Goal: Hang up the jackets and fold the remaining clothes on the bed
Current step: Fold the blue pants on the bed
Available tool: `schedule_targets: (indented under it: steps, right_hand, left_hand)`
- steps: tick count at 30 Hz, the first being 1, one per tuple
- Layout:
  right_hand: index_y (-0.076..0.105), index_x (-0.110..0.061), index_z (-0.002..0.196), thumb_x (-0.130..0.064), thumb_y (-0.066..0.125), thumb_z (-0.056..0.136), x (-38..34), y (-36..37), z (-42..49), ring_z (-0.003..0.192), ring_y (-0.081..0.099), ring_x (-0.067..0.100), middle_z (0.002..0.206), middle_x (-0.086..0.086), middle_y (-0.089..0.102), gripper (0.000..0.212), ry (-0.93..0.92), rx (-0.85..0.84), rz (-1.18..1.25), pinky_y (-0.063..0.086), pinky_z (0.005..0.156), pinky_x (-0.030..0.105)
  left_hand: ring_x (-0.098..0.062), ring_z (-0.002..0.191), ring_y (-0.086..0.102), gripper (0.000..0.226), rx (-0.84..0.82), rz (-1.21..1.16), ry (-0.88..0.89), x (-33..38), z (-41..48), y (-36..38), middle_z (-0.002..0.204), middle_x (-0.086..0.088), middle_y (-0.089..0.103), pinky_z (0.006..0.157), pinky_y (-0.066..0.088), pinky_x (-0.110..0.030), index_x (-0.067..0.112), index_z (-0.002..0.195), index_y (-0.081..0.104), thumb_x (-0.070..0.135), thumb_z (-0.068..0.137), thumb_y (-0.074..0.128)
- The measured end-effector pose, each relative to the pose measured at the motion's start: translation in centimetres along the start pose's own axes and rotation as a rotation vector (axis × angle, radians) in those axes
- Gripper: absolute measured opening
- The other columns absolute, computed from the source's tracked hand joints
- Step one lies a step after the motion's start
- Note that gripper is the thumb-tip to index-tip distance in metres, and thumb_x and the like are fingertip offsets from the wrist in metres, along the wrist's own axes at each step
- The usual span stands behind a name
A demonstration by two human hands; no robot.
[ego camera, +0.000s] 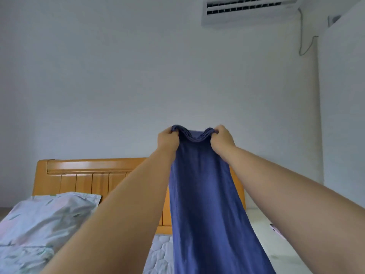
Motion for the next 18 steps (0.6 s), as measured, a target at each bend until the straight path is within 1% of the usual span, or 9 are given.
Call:
schedule_targets:
  steps: [2,3,5,7,9,11,14,16,18]
  right_hand:
    - [0.051,-0.002,0.110,-0.007,0.035,0.097,-5.3,-1.4,1.3,0.087,0.047,0.021,0.096,0.006,0.050,0.020,-0.187,0.100,0.108,0.033,0.071,0.026]
    - [0.050,-0.004,0.108,-0.006,0.034,0.097,-6.8,-2.0,1.6,0.085,0.047,0.019,0.095,0.004,0.051,0.020,-0.243,0.135,0.147,0.034,0.069,0.027]
    - [0.048,-0.009,0.099,-0.005,0.032,0.098,-8.7,-2.3,1.5,0.076,0.046,0.015,0.085,0.000,0.051,0.016,-0.320,0.147,0.176,0.033,0.059,0.025]
    - [0.045,-0.010,0.093,-0.006,0.032,0.097,-8.1,-1.2,0.1,0.072,0.045,0.015,0.078,0.000,0.050,0.014,-0.337,0.105,0.136,0.032,0.056,0.026]
    - [0.046,-0.011,0.096,-0.007,0.033,0.096,-5.4,0.5,-2.5,0.076,0.050,0.021,0.084,0.005,0.055,0.014,-0.316,0.039,0.048,0.036,0.061,0.033]
    - [0.050,-0.013,0.101,-0.009,0.034,0.095,-1.2,2.3,-5.8,0.082,0.055,0.025,0.091,0.006,0.059,0.017,-0.248,-0.049,-0.004,0.043,0.069,0.037]
    - [0.052,-0.016,0.099,-0.010,0.039,0.094,6.5,4.3,-12.1,0.080,0.057,0.023,0.090,0.000,0.058,0.016,-0.106,-0.148,-0.130,0.046,0.065,0.034]
    - [0.051,-0.015,0.101,-0.008,0.040,0.094,11.9,5.8,-17.2,0.083,0.058,0.026,0.092,0.001,0.056,0.015,-0.022,-0.251,-0.262,0.049,0.069,0.037]
    - [0.050,-0.015,0.098,-0.007,0.041,0.094,16.8,7.1,-22.8,0.082,0.056,0.028,0.089,0.007,0.059,0.013,0.033,-0.367,-0.343,0.045,0.067,0.036]
  left_hand:
    - [-0.022,0.092,0.060,0.019,0.052,-0.129,0.160,5.2,1.5,-1.4,0.096,-0.009,0.066,0.085,0.050,-0.034,0.012,0.093,0.067,0.010,0.096,0.048]
    - [-0.024,0.096,0.062,0.019,0.044,-0.149,0.193,6.7,1.9,-1.8,0.100,-0.009,0.068,0.089,0.051,-0.037,0.011,0.096,0.068,0.013,0.095,0.050]
    - [-0.027,0.100,0.061,0.019,0.003,-0.164,0.203,8.3,1.6,-2.8,0.100,-0.008,0.066,0.093,0.051,-0.042,0.015,0.091,0.067,0.017,0.097,0.049]
    - [-0.028,0.100,0.059,0.024,-0.044,-0.125,0.156,6.6,-0.1,-3.6,0.094,-0.003,0.063,0.093,0.049,-0.041,0.021,0.081,0.062,0.018,0.099,0.047]
    - [-0.025,0.097,0.059,0.027,-0.096,-0.087,0.072,2.7,-2.4,-4.0,0.090,0.001,0.062,0.091,0.048,-0.040,0.024,0.079,0.062,0.018,0.100,0.046]
    - [-0.025,0.095,0.060,0.027,-0.129,-0.054,-0.034,-2.4,-5.1,-4.4,0.091,-0.002,0.064,0.089,0.048,-0.040,0.026,0.080,0.064,0.018,0.099,0.048]
    - [-0.030,0.102,0.061,0.024,-0.164,-0.010,-0.229,-11.5,-9.8,-5.1,0.104,-0.010,0.068,0.089,0.048,-0.041,0.023,0.082,0.069,0.016,0.096,0.052]
    - [-0.033,0.105,0.059,0.021,-0.163,0.070,-0.348,-17.4,-14.6,-5.5,0.112,-0.012,0.066,0.092,0.047,-0.044,0.018,0.091,0.067,0.017,0.099,0.048]
    - [-0.028,0.099,0.056,0.019,-0.151,0.137,-0.451,-22.9,-20.3,-6.1,0.103,-0.008,0.064,0.089,0.046,-0.039,0.016,0.099,0.062,0.019,0.101,0.044]
Point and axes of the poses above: each hand's wrist, its own z-axis towards the middle knuckle, its own y-axis out of the palm, x = y × z, the point moved 4 cm from there along z, towards the middle knuckle
